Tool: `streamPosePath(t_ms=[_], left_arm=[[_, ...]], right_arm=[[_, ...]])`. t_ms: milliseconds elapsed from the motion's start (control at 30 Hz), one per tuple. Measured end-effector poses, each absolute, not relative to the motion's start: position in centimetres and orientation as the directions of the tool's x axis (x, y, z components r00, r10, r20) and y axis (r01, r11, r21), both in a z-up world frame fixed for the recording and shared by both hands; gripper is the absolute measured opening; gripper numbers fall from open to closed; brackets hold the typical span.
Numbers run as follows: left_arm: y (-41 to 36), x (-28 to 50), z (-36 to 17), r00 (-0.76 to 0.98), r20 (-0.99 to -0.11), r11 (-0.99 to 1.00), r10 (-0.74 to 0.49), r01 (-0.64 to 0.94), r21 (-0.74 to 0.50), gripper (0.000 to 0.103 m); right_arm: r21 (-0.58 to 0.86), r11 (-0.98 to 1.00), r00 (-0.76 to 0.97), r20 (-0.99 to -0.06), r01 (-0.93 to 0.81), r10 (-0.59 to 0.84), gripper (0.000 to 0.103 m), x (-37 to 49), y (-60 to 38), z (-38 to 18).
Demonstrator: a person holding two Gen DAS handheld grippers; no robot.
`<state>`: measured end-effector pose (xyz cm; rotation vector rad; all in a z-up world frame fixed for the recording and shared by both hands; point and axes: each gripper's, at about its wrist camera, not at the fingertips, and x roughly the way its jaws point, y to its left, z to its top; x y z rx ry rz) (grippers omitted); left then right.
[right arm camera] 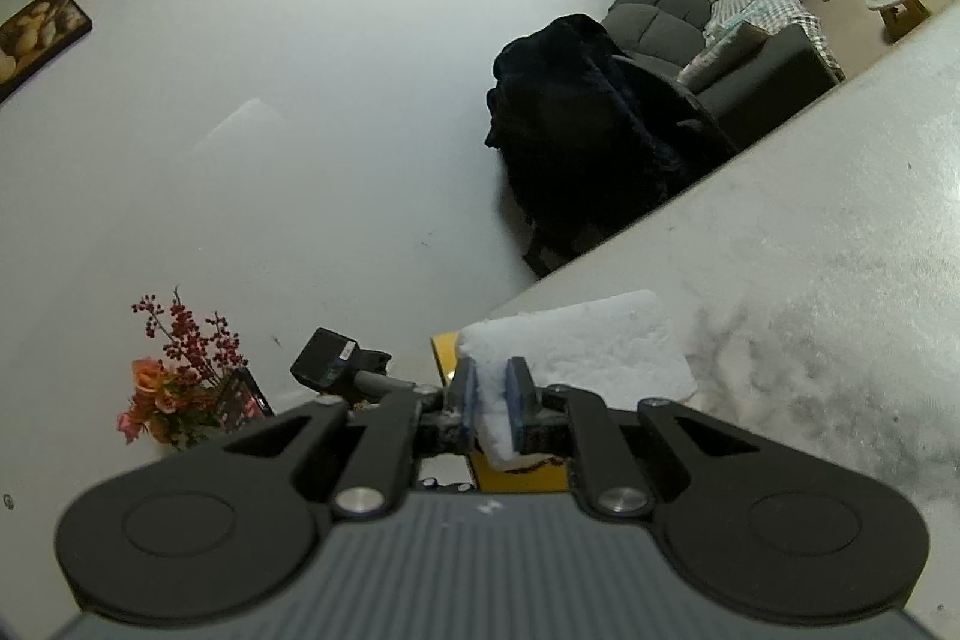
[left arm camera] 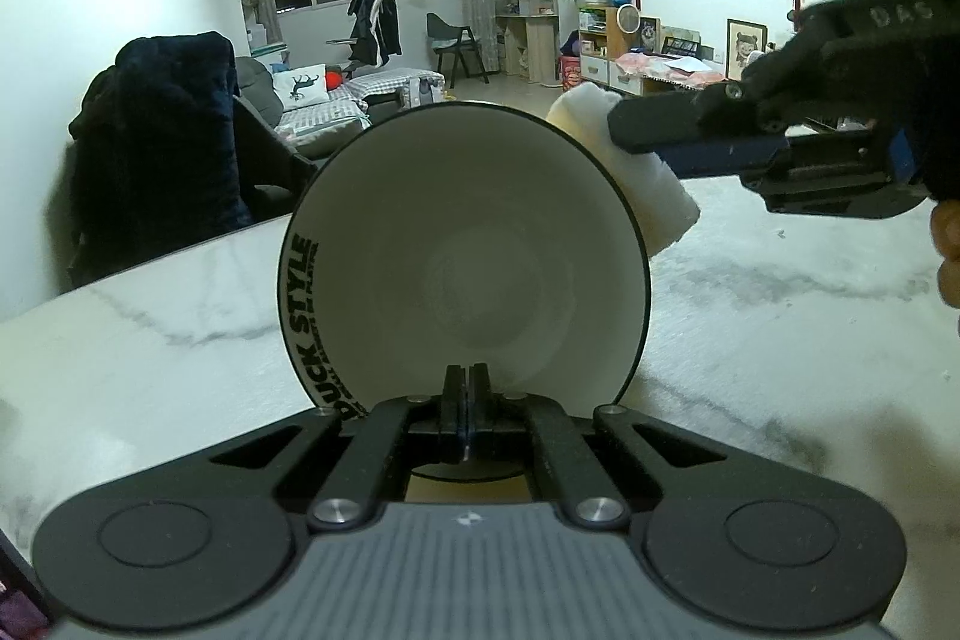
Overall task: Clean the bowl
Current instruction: 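Rub the white sponge along the bowl's rim with the right tool, then slide the sponge in the right tool around the rim beside the printed text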
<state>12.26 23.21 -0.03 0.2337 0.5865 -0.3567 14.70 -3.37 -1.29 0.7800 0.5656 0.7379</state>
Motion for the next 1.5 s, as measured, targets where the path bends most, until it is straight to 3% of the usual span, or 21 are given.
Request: streamPosePath(t_ms=[267,567,900,1200,1500], left_arm=[[23.3,12.3,0.0,0.775,-0.576,0.915,-0.258,0.388,0.113,0.0],[23.5,12.9,0.0,0.776,-0.575,0.916,-0.258,0.386,0.109,0.0],[24.2,13.0,-0.1,0.783,-0.574,0.919,-0.239,0.374,0.126,0.0],[24.6,13.4,-0.1,0.788,-0.574,0.923,-0.225,0.36,0.132,0.0],[25.0,13.7,-0.1,0.793,-0.571,0.928,-0.212,0.346,0.135,0.0]], right_arm=[[0.758,0.476,0.597,-0.145,-0.446,0.789,0.012,14.1,-1.7,0.6],[0.794,0.492,0.626,-0.187,-0.357,0.757,0.012,14.6,-3.1,-1.9],[0.779,0.46,0.593,-0.144,-0.425,0.792,0.012,14.0,-1.3,-0.1],[0.826,0.445,0.595,-0.173,-0.347,0.785,0.012,14.7,-2.0,-2.8],[0.795,0.437,0.571,-0.144,-0.42,0.809,0.012,14.3,0.0,-0.5]])
